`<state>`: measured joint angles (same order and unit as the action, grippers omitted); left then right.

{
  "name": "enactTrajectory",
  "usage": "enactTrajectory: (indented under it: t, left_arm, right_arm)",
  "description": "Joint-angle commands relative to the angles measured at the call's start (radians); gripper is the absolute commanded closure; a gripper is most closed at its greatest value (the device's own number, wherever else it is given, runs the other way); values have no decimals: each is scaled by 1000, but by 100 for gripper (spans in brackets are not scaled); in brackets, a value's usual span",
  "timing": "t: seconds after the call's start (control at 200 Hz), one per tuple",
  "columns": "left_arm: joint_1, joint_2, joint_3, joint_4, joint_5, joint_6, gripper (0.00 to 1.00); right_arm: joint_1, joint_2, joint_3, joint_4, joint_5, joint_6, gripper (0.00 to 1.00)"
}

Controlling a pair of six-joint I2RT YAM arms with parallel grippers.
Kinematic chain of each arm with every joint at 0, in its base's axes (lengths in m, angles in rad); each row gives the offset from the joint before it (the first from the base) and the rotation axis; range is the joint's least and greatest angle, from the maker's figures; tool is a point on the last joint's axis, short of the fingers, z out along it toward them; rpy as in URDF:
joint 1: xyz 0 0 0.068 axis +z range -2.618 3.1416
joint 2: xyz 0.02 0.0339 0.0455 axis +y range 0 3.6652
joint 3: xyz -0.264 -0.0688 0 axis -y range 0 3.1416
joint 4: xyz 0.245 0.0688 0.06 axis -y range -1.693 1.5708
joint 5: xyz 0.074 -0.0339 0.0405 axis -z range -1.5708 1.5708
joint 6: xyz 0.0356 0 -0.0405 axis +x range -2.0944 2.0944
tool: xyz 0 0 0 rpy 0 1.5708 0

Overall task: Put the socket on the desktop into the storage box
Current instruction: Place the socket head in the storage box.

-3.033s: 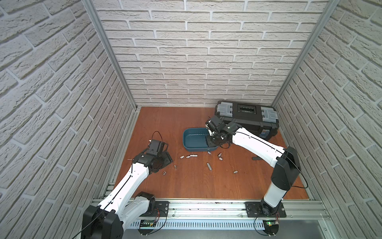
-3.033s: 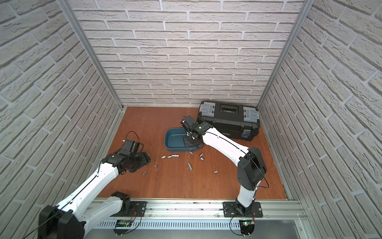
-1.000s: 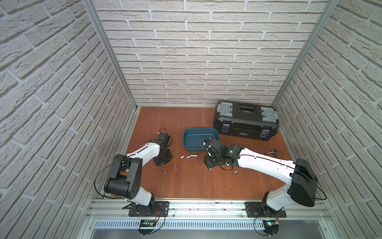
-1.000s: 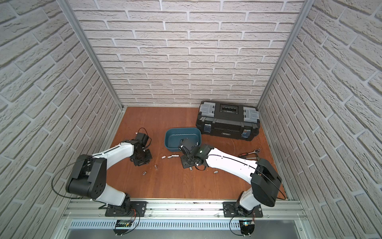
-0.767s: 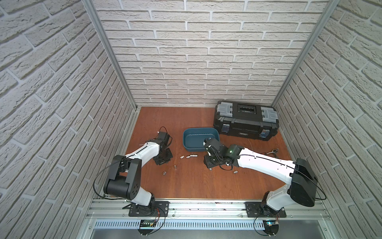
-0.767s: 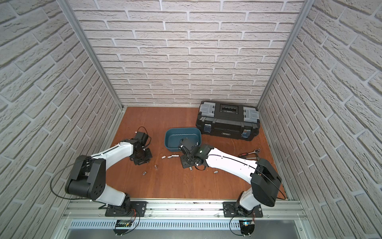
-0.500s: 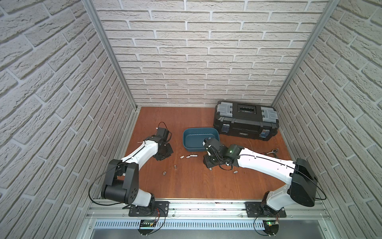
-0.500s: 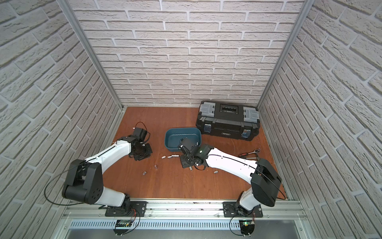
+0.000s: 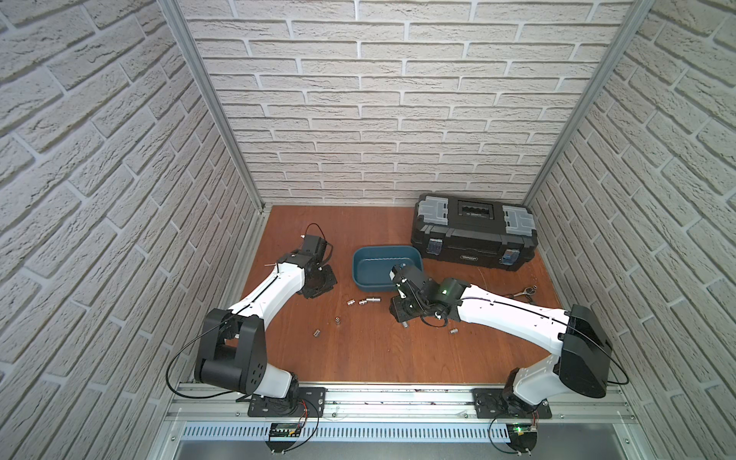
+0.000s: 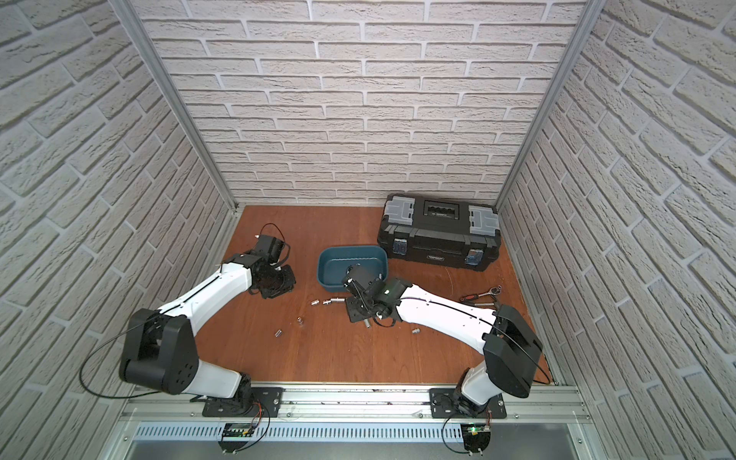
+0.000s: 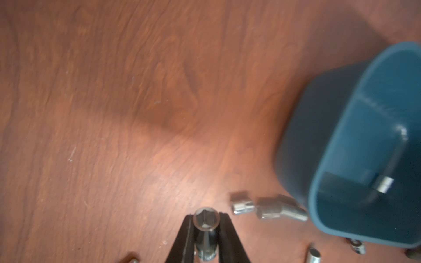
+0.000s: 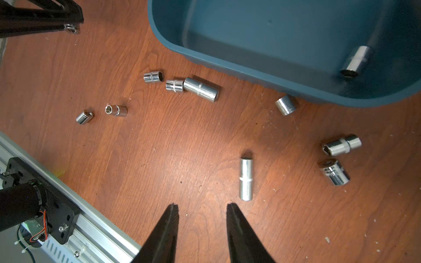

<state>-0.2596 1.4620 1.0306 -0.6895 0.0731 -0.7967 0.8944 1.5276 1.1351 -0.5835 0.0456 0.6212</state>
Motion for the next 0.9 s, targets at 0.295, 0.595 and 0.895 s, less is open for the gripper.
enactTrajectory:
  t: [0.295, 0.595, 0.895]
  left_arm:
    - [-77, 101, 179, -23, 23, 3, 96]
    - [-125, 227, 334, -25, 49, 11, 96]
    - [-177, 406, 509, -43, 75, 24, 96]
  right_arm:
    - [11, -44, 31, 14, 22, -1, 55]
    - [-3, -66, 12, 5, 46, 15, 55]
    - [-19, -109, -30, -4, 66, 27, 55]
